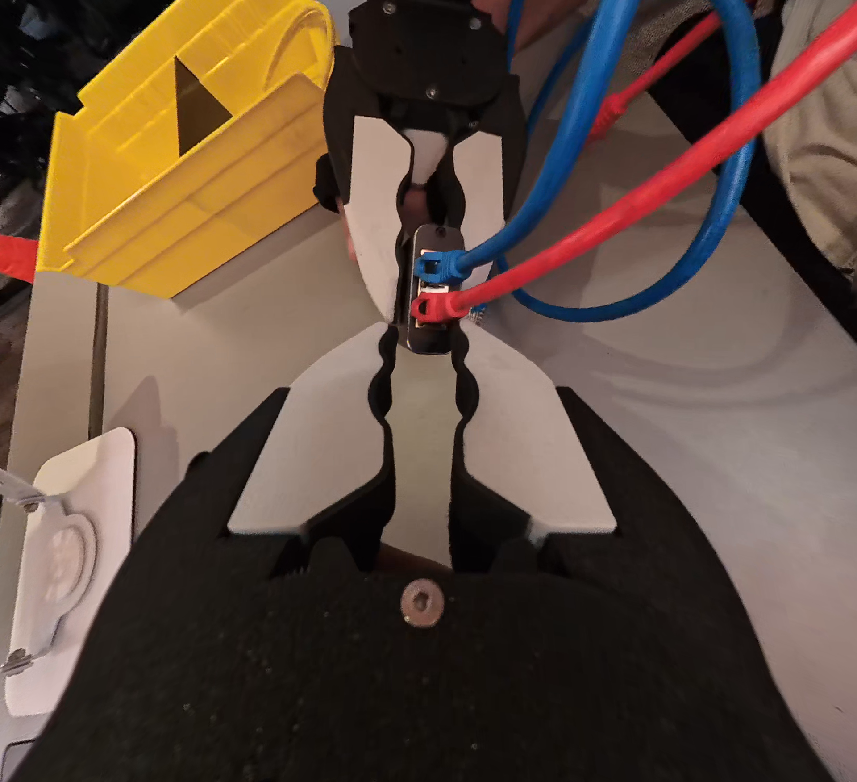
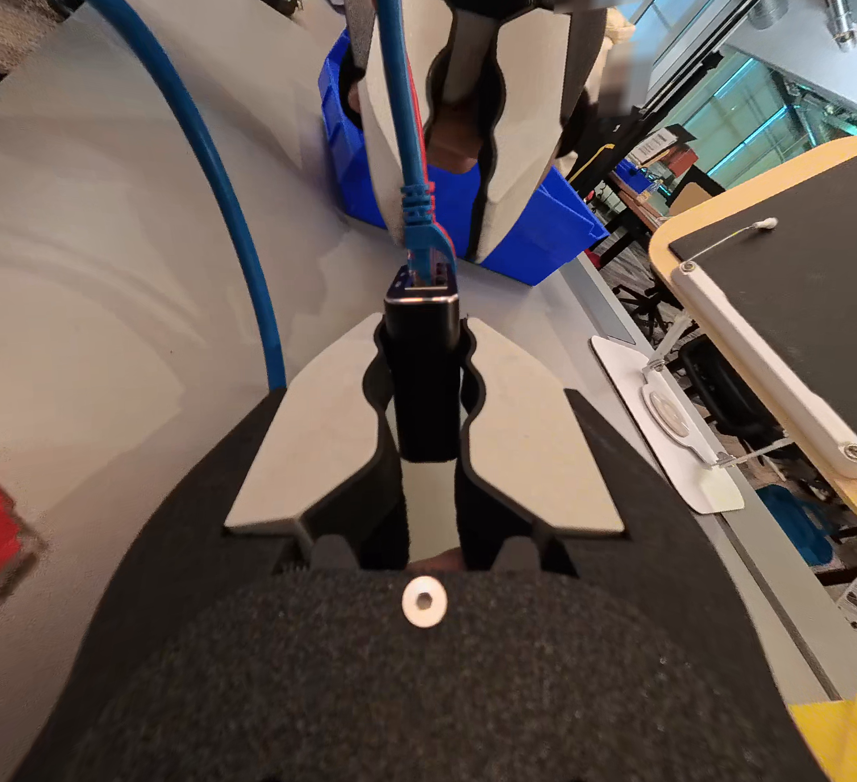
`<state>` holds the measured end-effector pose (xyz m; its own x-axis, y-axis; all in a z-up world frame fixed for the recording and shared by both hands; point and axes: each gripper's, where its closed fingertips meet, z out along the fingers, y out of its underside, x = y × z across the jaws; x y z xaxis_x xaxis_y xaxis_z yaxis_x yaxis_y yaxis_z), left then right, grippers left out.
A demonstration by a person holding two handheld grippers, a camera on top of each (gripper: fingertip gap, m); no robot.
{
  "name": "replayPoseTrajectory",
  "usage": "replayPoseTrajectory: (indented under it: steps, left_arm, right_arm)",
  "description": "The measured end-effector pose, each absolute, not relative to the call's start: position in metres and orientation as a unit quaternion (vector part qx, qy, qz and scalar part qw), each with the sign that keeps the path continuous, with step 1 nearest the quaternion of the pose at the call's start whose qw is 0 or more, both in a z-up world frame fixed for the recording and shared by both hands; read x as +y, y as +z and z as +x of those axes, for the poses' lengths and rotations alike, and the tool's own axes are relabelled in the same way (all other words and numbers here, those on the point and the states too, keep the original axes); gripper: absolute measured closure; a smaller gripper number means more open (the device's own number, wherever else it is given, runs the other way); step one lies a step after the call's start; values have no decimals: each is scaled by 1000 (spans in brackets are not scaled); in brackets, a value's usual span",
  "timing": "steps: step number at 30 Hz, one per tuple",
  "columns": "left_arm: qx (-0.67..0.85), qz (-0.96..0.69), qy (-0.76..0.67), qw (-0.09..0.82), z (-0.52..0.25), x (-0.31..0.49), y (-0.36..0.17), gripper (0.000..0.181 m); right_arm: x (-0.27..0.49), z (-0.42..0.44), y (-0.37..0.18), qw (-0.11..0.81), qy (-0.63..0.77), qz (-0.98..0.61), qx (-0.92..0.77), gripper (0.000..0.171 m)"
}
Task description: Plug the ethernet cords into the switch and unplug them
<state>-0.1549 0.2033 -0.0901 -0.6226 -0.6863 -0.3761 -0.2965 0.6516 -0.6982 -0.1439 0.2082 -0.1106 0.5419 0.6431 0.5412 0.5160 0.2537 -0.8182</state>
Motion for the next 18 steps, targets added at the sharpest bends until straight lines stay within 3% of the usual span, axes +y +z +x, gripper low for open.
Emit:
replayPoseTrajectory:
  steps: [12, 18]
  left_arm:
    - [841, -290, -308, 336, -158, 194, -92, 152]
    - [836, -286, -304, 357, -152, 192, -92, 162]
  right_arm:
    - [208, -147, -113, 628, 50, -608, -483, 146]
    - [210, -146, -114, 626, 43, -613, -481, 145]
